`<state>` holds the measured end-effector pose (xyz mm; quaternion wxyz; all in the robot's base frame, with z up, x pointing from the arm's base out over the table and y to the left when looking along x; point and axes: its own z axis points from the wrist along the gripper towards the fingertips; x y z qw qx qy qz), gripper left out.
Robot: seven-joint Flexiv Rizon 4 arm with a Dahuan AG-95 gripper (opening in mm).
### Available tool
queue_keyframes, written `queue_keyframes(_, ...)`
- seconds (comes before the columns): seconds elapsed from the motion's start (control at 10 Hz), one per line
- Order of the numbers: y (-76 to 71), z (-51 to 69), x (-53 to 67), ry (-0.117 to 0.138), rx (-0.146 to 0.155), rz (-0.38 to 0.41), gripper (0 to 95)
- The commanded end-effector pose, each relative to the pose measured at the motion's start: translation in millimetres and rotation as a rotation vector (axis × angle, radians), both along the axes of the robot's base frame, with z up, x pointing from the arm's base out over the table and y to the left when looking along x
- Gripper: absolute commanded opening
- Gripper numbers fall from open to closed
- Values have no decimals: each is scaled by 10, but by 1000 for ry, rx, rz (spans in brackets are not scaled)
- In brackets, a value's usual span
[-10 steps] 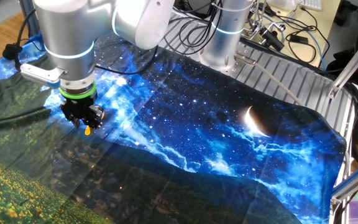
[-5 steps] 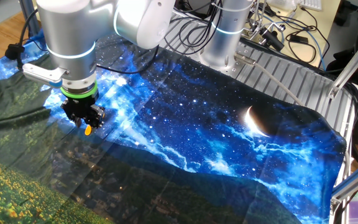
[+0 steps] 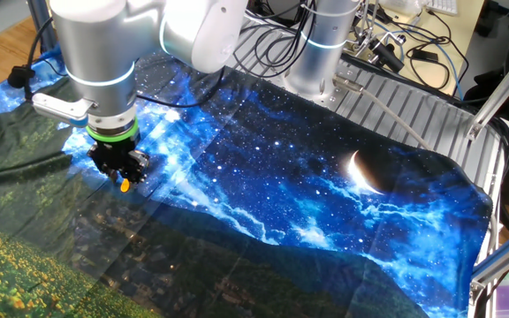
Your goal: Remove the bubble ring from the ball
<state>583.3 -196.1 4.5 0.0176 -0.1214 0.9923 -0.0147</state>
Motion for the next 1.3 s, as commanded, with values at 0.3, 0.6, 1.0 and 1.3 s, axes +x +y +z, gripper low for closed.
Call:
queue_keyframes(0.3, 3, -23, 0, -1, 6, 0, 190)
queue_keyframes(0.6, 2, -33, -4, -2, 11, 0, 190)
queue_keyframes(1.0, 6, -28, -5, 0, 11, 0, 0)
queue_keyframes(1.3, 39, 58, -10, 27, 3, -8, 0)
